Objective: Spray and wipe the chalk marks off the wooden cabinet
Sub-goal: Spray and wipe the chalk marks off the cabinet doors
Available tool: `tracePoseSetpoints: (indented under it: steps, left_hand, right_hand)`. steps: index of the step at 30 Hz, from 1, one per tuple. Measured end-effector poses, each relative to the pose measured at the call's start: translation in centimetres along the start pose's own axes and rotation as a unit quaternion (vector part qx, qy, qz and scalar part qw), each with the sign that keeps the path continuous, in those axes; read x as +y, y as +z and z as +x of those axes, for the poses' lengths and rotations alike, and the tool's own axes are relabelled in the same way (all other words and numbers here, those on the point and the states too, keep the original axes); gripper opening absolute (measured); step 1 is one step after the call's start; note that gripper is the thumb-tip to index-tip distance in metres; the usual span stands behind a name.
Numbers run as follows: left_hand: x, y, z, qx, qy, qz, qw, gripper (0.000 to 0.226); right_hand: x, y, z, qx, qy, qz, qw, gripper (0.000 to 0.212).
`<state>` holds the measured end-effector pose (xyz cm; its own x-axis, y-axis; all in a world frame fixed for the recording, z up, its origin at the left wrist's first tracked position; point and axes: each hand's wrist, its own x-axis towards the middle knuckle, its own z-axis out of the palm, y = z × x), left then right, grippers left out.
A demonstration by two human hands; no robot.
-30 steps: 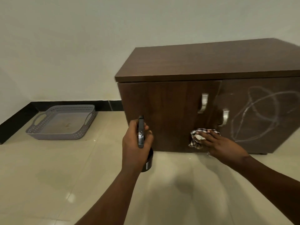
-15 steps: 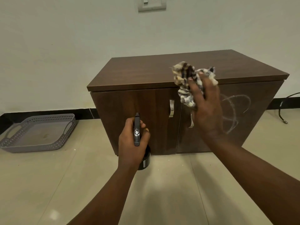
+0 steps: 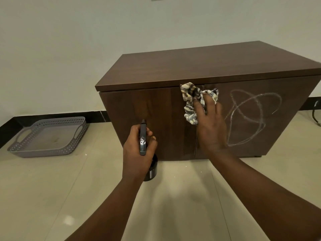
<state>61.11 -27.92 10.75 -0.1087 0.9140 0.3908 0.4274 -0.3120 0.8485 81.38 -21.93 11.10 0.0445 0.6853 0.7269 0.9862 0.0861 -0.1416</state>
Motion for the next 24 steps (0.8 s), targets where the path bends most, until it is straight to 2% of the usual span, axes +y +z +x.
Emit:
tracePoseSetpoints:
  steps: [6,12,14,18,21,24]
  left_hand:
    - [0.8,0.7,0.3,-0.003,0.003,-0.004,1.0,0.021]
    - [4.0,3.6,0.4,-0.021,0.025,-0.04,0.999,0.021]
    - [5.3,4.9,0.3,-0.034,0.028,-0.059,0.997,0.021]
    - [6.9,7.2,0.0,-0.057,0.034,-0.086,0.994,0.019]
    - [7.3,9.2,0.1,-0.072,0.035,-0.093,0.992,0.021]
    - [7.5,10.8,-0.1,-0.082,0.029,-0.119,0.989,0.02]
  right_hand:
    - [3.2,-2.1,0.8,0.004,-0.125,-0.041,0.991,0.056]
    - [7.1,-4.6,1.6,-0.044,-0.152,-0.082,0.984,0.057]
    - [9.0,-5.8,1.9,-0.053,-0.113,-0.076,0.989,0.063]
    - [12.8,-7.5,2.0,-0.057,0.02,-0.067,0.996,0.075]
    - [16.0,-7.5,1.9,-0.011,0.133,-0.04,0.99,0.064]
    - [18.8,-7.0,2.3,0.053,0.267,0.014,0.962,0.051]
